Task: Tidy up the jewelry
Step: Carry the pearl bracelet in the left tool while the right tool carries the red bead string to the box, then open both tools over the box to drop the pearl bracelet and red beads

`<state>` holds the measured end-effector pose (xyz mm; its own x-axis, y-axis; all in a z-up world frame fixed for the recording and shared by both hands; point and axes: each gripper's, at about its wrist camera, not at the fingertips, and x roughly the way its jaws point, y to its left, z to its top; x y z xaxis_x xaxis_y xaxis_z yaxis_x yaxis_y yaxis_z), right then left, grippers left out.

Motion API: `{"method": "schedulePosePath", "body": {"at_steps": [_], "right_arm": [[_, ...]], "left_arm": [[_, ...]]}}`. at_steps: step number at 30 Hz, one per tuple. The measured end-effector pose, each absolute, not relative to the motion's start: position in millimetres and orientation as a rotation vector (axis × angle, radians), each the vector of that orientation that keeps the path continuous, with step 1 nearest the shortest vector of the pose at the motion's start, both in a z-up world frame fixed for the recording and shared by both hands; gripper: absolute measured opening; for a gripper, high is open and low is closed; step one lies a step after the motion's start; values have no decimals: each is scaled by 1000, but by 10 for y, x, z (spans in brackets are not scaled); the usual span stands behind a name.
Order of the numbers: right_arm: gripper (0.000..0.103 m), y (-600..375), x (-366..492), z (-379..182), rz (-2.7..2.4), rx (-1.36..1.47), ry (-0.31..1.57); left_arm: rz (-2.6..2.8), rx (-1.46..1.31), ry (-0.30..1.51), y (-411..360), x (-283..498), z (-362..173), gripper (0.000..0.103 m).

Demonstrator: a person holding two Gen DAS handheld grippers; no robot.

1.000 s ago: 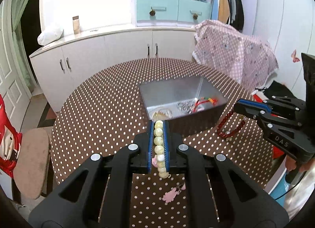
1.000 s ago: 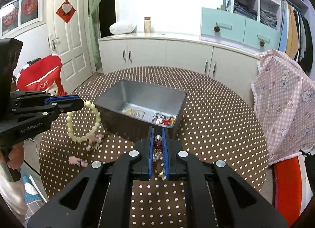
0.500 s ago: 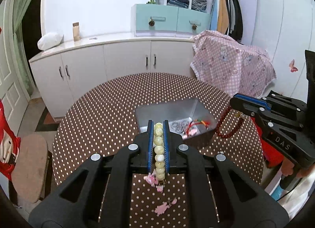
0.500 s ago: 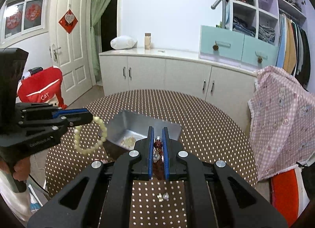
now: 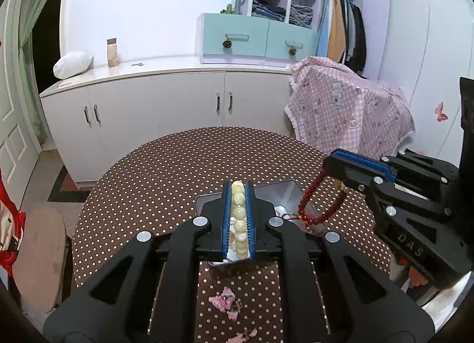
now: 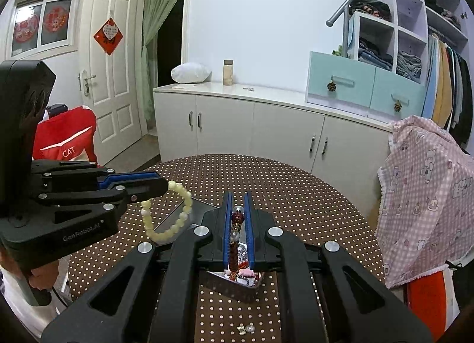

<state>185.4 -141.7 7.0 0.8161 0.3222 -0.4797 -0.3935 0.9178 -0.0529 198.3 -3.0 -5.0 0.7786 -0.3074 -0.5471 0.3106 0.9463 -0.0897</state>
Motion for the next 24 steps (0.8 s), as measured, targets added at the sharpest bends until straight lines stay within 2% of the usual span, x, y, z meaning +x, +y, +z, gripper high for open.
{"method": "schedulePosePath", "body": {"at_steps": [9, 11, 12, 13, 14, 18, 24], "right_arm": [[8, -1475, 2029, -24, 382, -115, 538], [15, -1514, 2053, -35, 377, -98, 549], [26, -1529, 2054, -40, 367, -95, 551], [34, -1535, 2055, -39, 360, -95, 551], [37, -1545, 2044, -45, 352, -96, 549], [46, -1565, 2011, -67, 347, -104, 554], [50, -1584, 1978, -87, 345, -102, 560]], "left_arm": [[-329, -13, 612, 7, 2138, -139, 10], [-337, -5, 632, 5, 2161, -167, 13], [-336, -6, 644, 14, 2179, -181, 18], [-333, -6, 652, 24, 2190, -194, 42], [-324, -10, 653, 48, 2195, -212, 71], [-303, -21, 636, 115, 2177, -230, 72], [-288, -23, 658, 174, 2180, -269, 72]]}}
